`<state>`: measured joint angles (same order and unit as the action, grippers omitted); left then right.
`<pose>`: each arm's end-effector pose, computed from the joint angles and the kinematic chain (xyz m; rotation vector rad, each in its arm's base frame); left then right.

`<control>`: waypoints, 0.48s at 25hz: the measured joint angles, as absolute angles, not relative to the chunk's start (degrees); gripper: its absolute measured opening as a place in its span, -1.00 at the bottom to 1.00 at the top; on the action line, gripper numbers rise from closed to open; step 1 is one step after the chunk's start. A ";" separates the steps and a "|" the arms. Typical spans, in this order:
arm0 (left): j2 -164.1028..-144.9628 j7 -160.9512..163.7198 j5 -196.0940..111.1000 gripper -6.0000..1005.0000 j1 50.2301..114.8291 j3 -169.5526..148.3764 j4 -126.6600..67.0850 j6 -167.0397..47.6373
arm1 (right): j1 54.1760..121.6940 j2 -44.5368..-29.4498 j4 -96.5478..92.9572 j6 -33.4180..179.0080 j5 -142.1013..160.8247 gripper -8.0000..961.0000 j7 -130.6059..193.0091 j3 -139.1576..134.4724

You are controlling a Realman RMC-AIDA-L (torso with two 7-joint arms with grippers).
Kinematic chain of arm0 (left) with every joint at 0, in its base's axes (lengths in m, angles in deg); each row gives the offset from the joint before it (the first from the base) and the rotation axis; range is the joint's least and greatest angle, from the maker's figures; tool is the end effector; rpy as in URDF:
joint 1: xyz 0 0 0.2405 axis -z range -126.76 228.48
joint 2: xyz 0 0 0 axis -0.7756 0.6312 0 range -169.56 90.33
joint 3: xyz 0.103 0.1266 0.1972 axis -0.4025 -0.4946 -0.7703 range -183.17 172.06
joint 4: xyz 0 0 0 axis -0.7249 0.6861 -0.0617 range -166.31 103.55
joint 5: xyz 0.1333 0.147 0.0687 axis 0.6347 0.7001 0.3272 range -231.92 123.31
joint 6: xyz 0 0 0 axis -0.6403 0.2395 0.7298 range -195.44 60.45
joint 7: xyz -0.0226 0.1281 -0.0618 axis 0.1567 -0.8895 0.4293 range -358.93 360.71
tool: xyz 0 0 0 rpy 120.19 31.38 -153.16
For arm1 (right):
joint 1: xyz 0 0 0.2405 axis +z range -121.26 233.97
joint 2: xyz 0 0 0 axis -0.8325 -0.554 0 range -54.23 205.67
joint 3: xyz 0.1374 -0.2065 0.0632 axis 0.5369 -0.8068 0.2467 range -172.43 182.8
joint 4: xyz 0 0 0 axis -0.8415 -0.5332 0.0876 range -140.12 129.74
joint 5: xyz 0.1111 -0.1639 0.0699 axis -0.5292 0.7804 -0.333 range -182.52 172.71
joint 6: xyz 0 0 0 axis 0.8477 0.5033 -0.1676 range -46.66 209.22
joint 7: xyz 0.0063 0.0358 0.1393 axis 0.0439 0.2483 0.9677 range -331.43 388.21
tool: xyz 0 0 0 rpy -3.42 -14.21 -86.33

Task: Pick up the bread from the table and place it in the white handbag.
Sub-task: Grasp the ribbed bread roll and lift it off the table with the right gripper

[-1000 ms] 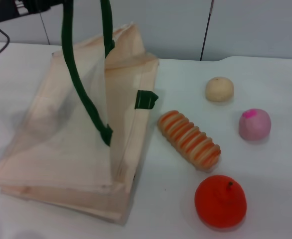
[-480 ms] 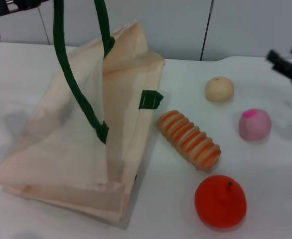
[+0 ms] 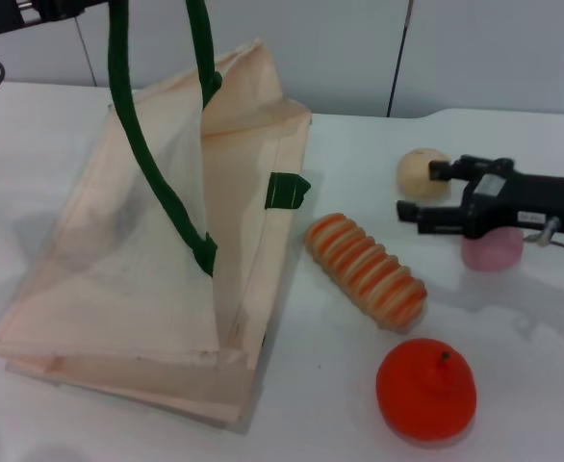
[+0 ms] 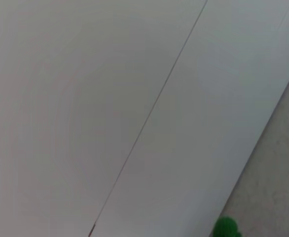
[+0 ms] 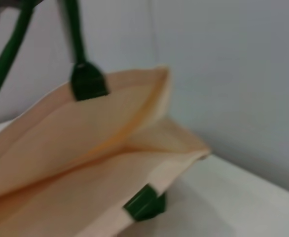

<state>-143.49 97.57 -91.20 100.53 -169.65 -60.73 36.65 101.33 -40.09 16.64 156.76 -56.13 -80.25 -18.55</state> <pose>-0.2289 0.3991 0.1408 -2.4210 -0.9057 -1.1525 0.2455 0.3917 -0.0152 -2.6644 0.5442 0.5370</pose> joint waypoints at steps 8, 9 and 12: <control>-143.47 97.57 -91.20 -0.80 100.56 -169.65 -60.70 36.25 | 102.76 -40.12 16.51 155.81 -55.50 0.78 -75.66 -29.89; -143.49 97.57 -91.20 -0.80 100.57 -169.65 -60.67 36.18 | 102.94 -40.14 16.51 155.37 -55.48 0.78 -74.93 -31.01; -143.67 97.57 -91.20 -0.80 100.63 -169.65 -60.63 36.12 | 103.28 -40.25 16.26 153.54 -55.45 0.77 -73.34 -32.64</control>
